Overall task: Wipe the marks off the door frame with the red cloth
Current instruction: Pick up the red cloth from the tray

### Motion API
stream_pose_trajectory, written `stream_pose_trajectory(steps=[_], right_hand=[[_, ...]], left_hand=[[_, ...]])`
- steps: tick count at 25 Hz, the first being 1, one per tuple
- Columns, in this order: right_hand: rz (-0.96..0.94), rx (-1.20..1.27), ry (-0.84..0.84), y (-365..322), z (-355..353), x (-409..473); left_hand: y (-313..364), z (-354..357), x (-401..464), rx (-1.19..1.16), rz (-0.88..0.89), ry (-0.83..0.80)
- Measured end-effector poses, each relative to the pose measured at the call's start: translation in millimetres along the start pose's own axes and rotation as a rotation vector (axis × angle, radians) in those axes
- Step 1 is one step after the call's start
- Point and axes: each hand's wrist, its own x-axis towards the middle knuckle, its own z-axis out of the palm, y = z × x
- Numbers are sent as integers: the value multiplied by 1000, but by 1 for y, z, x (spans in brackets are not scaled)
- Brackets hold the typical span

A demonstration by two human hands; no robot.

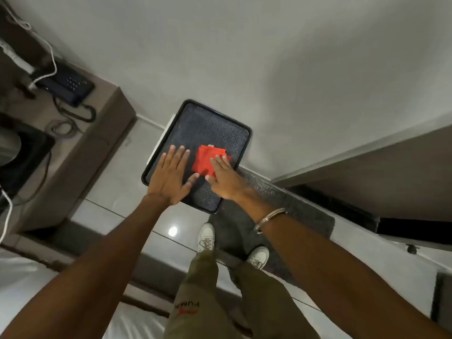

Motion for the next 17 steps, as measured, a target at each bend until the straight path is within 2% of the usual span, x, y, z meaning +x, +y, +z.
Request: stream_pose_trajectory(steps=[3,5,9,12,13,14,17], right_hand=[[-32,-232,57,3,17,53],[-13,-287,68,3,27,75],[45,-492,124,5,47,90],[46,-492,194,-2,41,91],[55,-403,203,-3,29,90],[69,-211,198,-5,12,89],[227,594,173,0,-43,62]], left_hand=[[-10,32,22,45,-9,-16],[-11,46,26,53,-18,13],[-11,56,29,73,-29,32],[-1,48,25,61,-41,40],[4,42,25,61,-24,56],[10,33,25,62,-4,71],[41,-8,31,70,66,160]])
